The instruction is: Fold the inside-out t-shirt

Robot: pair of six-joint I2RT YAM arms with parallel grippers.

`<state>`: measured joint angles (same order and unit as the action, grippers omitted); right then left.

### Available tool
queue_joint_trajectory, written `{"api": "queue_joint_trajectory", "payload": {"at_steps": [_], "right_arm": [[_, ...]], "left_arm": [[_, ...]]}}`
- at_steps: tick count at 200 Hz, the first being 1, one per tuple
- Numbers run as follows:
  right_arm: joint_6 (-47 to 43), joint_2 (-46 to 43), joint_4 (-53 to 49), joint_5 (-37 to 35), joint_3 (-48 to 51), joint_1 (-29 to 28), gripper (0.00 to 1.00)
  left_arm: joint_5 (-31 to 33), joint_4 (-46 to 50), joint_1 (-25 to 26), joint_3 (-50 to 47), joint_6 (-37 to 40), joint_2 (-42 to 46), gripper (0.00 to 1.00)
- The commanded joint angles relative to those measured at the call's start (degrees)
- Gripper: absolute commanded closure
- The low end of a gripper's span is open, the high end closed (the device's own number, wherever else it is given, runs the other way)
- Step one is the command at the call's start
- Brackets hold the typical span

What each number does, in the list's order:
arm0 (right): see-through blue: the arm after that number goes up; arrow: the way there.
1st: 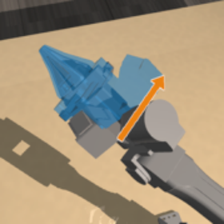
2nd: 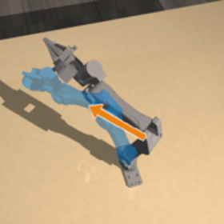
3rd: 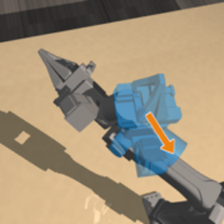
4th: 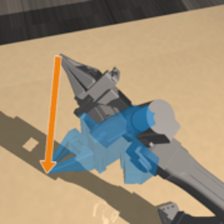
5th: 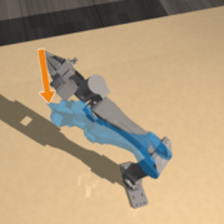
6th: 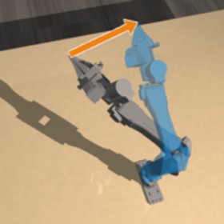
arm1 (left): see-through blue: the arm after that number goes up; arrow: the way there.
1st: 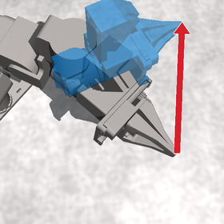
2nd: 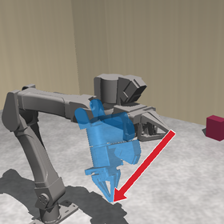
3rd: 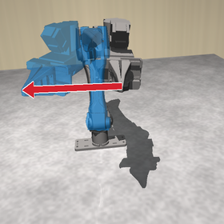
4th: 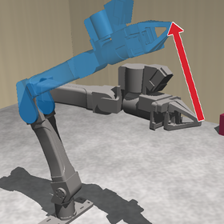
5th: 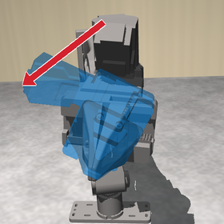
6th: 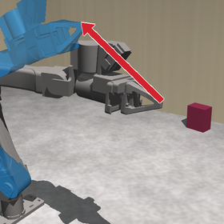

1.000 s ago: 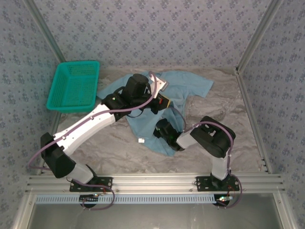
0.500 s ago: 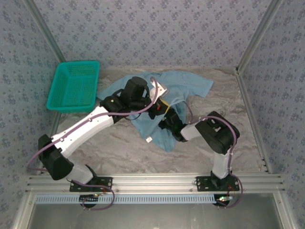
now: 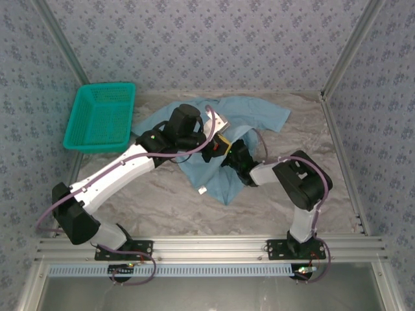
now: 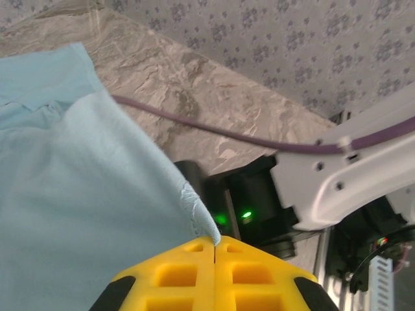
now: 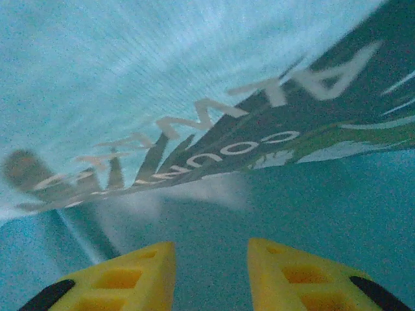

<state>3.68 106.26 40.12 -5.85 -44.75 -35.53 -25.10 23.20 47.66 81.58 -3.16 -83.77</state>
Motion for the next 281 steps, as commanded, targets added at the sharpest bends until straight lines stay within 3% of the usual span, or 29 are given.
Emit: {"api": "queue_joint_trajectory", "payload": {"at_steps": [1,101,157,179,216,266,281], "right_arm": [[1.16,3.53,0.05,-2.51,-4.77,-0.64,0.60],[9.78,12.22,-15.81,-6.24,-21.92,-2.80,0.52],[14.14,15.27,-29.13,-6.47,-31.23,-3.19,0.49],[16.27,16.07,-31.19,-6.40,-32.33,-2.49,0.48],[19.34,17.49,-34.85,-4.12,-34.35,-1.25,0.47],[20.01,17.95,-38.41,-0.88,-35.42,0.32,0.41],[19.97,16.91,-35.13,0.82,-33.00,0.57,0.41]], "left_arm": [[-5.02,-4.91,0.32,2.11,-2.95,0.70,1.00],[-9.30,-9.68,3.73,10.09,-3.44,0.44,1.00],[-9.10,-12.63,9.65,7.75,-4.60,-1.32,1.00],[-11.49,-17.03,13.19,7.52,-6.70,-3.71,1.00],[-13.22,-16.20,17.19,10.44,-5.31,-6.87,1.00],[-14.36,-17.19,18.70,9.77,-4.85,-5.99,1.00],[-10.64,-16.34,18.70,8.90,-2.87,-3.00,1.00]]}}
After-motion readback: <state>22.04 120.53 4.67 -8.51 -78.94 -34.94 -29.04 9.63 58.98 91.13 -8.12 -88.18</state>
